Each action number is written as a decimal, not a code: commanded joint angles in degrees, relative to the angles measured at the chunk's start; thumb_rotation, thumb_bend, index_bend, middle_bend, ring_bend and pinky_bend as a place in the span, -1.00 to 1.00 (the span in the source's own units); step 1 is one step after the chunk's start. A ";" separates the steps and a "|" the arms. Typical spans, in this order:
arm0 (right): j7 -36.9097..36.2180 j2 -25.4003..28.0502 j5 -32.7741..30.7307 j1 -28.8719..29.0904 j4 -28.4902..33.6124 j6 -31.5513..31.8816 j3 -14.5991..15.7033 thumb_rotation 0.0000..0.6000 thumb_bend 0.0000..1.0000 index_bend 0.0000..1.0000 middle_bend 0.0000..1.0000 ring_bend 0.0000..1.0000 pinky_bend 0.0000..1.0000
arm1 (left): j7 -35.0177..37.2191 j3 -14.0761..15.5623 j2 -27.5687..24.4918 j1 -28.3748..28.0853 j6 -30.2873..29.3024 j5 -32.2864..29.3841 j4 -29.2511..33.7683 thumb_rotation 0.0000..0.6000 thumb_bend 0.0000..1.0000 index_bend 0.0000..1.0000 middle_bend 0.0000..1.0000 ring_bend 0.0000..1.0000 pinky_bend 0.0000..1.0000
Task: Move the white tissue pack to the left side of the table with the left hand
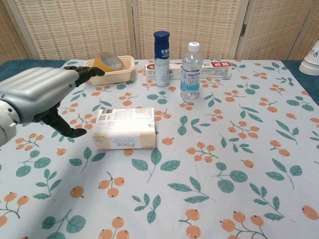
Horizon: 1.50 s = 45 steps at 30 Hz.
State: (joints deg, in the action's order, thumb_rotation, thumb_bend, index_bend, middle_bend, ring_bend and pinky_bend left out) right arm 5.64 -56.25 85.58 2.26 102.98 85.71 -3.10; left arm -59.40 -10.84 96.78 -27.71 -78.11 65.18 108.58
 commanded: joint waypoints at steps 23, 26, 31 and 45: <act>-3.31 1.22 -2.68 0.88 -0.81 -2.20 -0.98 1.00 -0.81 -0.99 -1.00 -1.00 -1.00 | -8.72 -1.18 8.42 -10.07 3.94 -5.62 -10.53 1.00 -0.58 -0.84 -0.47 0.56 0.72; -3.74 1.45 -3.06 1.03 -0.91 -2.70 -1.03 1.00 -0.81 -0.99 -1.00 -1.00 -1.00 | -9.88 -1.61 9.03 -11.24 3.93 -6.47 -11.02 1.00 -0.58 -0.85 -0.48 0.56 0.73; -4.33 1.75 -3.14 1.19 -0.91 -3.07 -1.04 1.00 -0.81 -0.99 -1.00 -1.00 -1.00 | -9.59 -2.25 10.45 -12.69 3.81 -7.09 -12.55 1.00 -0.58 -0.86 -0.59 0.56 0.73; -5.44 2.06 -3.39 1.10 -1.20 -2.81 -1.24 1.00 -0.81 -0.99 -1.00 -1.00 -1.00 | -11.04 -4.98 15.01 -16.43 3.34 -13.82 -14.67 1.00 -0.58 -0.93 -0.76 0.62 0.76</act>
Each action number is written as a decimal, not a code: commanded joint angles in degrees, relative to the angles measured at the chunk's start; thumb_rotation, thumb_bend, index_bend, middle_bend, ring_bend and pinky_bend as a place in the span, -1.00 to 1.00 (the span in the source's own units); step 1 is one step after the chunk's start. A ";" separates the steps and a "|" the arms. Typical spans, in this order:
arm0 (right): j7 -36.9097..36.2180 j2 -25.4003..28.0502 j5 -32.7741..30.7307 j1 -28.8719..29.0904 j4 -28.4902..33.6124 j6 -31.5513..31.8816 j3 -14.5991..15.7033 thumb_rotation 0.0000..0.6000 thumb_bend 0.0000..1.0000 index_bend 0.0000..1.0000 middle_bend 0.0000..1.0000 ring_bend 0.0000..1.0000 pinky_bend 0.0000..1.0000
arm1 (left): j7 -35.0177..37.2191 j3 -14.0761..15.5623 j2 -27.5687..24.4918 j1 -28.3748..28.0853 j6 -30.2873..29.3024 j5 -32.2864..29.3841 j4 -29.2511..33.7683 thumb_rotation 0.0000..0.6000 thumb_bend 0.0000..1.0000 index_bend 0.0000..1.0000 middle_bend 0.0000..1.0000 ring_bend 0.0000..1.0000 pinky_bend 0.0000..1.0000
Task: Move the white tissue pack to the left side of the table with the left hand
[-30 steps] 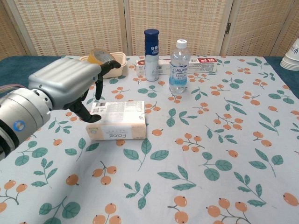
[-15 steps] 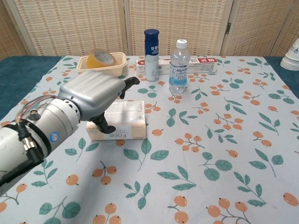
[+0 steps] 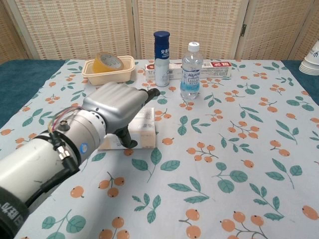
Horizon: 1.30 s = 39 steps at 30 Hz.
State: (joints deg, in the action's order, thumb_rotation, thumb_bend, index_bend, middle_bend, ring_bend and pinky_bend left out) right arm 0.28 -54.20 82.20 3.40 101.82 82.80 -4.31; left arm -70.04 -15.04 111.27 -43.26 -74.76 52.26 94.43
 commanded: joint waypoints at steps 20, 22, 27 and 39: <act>-1.46 -0.05 -0.61 -0.33 -0.79 1.29 -0.87 1.00 -0.81 -0.99 -1.00 -1.00 -1.00 | -0.11 -6.14 1.73 -5.97 -0.92 -13.12 -0.85 1.00 -0.58 -0.92 -0.76 0.62 0.76; -1.64 -0.03 -0.85 -0.32 -0.88 1.31 -1.02 1.00 -0.81 -0.99 -1.00 -1.00 -1.00 | 0.40 -6.16 1.84 -6.43 -0.94 -13.18 -1.12 1.00 -0.58 -0.92 -0.76 0.62 0.76; -2.01 0.04 -1.26 -0.19 -1.14 1.00 -1.23 1.00 -0.81 -0.98 -1.00 -1.00 -1.00 | 1.43 -5.99 1.81 -7.60 -0.61 -13.66 -1.79 1.00 -0.58 -0.93 -0.76 0.62 0.76; -4.17 0.44 -0.71 -0.64 -1.99 2.35 -1.70 1.00 -0.81 -0.97 -1.00 -1.00 -1.00 | 2.40 -5.85 0.72 -9.84 1.04 -17.44 -4.67 1.00 -0.58 -0.93 -0.76 0.62 0.75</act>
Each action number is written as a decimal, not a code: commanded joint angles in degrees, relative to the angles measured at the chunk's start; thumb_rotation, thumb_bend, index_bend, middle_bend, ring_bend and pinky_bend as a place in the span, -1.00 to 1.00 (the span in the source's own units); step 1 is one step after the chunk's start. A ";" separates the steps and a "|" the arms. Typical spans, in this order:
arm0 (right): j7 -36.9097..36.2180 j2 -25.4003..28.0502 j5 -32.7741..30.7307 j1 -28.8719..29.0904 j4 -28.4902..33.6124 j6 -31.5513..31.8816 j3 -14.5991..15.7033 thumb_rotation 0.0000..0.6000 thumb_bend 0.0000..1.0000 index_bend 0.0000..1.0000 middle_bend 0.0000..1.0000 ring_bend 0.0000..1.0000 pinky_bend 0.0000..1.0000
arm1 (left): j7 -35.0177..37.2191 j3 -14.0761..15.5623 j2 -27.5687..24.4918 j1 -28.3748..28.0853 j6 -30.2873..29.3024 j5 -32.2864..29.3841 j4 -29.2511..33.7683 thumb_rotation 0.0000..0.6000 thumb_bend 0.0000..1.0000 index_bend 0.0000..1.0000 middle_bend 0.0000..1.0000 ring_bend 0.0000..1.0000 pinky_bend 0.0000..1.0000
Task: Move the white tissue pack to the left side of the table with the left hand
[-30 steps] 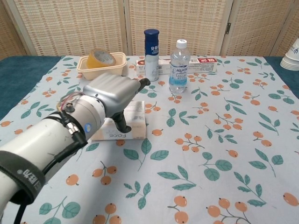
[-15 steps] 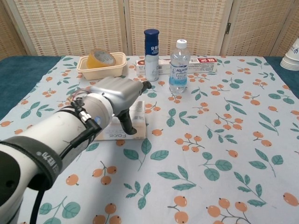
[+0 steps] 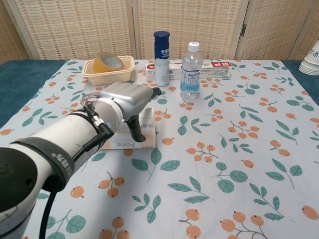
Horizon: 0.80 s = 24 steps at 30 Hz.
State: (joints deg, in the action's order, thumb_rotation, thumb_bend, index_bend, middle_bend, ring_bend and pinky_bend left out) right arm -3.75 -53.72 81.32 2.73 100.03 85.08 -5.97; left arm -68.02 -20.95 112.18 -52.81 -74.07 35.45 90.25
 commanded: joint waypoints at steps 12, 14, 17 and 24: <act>-0.67 -0.86 0.48 -0.01 -1.20 1.04 -0.54 1.00 -0.81 -0.97 -1.00 -1.00 -1.00 | 1.99 0.67 -0.55 -1.85 1.07 -3.03 -2.45 1.00 -0.58 -0.79 -0.60 0.66 0.78; -0.62 -0.88 0.34 0.04 -1.22 0.88 -0.58 1.00 -0.81 -0.97 -1.00 -1.00 -1.00 | 2.11 1.15 -0.51 -2.12 1.05 -2.90 -3.04 1.00 -0.56 -0.73 -0.53 0.68 0.79; -0.63 -0.88 0.23 0.08 -1.22 0.81 -0.64 1.00 -0.81 -0.97 -1.00 -1.00 -1.00 | 2.22 1.61 -0.33 -2.46 1.00 -2.83 -3.98 1.00 -0.54 -0.64 -0.44 0.70 0.81; -1.06 -0.85 -0.22 0.28 -1.44 0.32 -0.85 1.00 -0.81 -0.97 -1.00 -1.00 -1.00 | 4.43 2.74 0.15 -2.68 0.19 -0.12 -5.74 1.00 -0.38 -0.33 -0.13 0.77 0.86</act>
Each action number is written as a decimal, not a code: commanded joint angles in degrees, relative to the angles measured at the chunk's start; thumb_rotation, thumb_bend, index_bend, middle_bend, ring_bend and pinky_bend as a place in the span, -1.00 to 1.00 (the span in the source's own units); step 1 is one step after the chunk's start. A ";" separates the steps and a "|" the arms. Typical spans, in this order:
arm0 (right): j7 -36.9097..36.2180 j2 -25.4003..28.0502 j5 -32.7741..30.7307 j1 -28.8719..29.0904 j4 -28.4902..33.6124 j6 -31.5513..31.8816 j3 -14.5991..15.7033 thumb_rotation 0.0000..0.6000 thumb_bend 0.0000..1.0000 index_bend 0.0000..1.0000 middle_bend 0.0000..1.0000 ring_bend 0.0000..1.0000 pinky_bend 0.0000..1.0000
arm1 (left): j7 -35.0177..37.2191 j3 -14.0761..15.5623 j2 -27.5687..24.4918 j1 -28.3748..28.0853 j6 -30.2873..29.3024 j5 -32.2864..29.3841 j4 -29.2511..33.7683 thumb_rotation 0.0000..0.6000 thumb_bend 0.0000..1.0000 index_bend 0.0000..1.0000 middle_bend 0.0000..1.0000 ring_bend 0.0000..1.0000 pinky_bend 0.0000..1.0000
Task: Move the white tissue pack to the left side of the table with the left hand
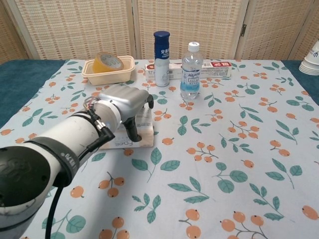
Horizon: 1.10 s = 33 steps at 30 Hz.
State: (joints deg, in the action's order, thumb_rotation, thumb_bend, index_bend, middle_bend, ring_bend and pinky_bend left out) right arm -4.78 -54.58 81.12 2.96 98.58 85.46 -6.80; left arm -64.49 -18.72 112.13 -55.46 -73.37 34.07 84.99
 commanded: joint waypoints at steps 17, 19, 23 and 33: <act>0.16 -0.39 -0.44 0.38 -0.37 -0.62 -0.22 1.00 -0.81 -0.97 -1.00 -1.00 -1.00 | 19.28 -0.65 -5.90 4.80 -3.77 16.22 7.20 1.00 -0.33 -0.07 0.14 0.88 0.95; 0.23 -0.54 -0.50 0.40 -0.48 -0.54 -0.30 1.00 -0.81 -0.97 -1.00 -1.00 -1.00 | 22.59 -0.89 -6.87 5.77 -4.24 18.38 7.42 1.00 -0.33 -0.03 0.18 0.90 0.97; 0.75 -0.90 -0.46 0.51 -0.56 -0.55 -0.31 1.00 -0.81 -0.97 -1.00 -1.00 -1.00 | 31.34 -2.31 -9.13 8.18 -4.69 21.89 7.56 1.00 -0.33 0.02 0.24 0.92 0.99; 2.50 -1.92 -1.45 1.16 -1.01 -1.49 -0.55 1.00 -0.81 -0.97 -1.00 -1.00 -1.00 | 54.52 -4.53 -11.48 14.31 -6.09 28.28 3.45 1.00 -0.33 0.02 0.24 0.94 1.00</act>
State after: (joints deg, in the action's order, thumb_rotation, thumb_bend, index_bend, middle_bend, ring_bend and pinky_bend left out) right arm -2.64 -56.31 79.86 4.03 97.65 84.01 -7.27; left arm -16.76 -22.33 101.37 -43.83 -78.52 59.68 91.02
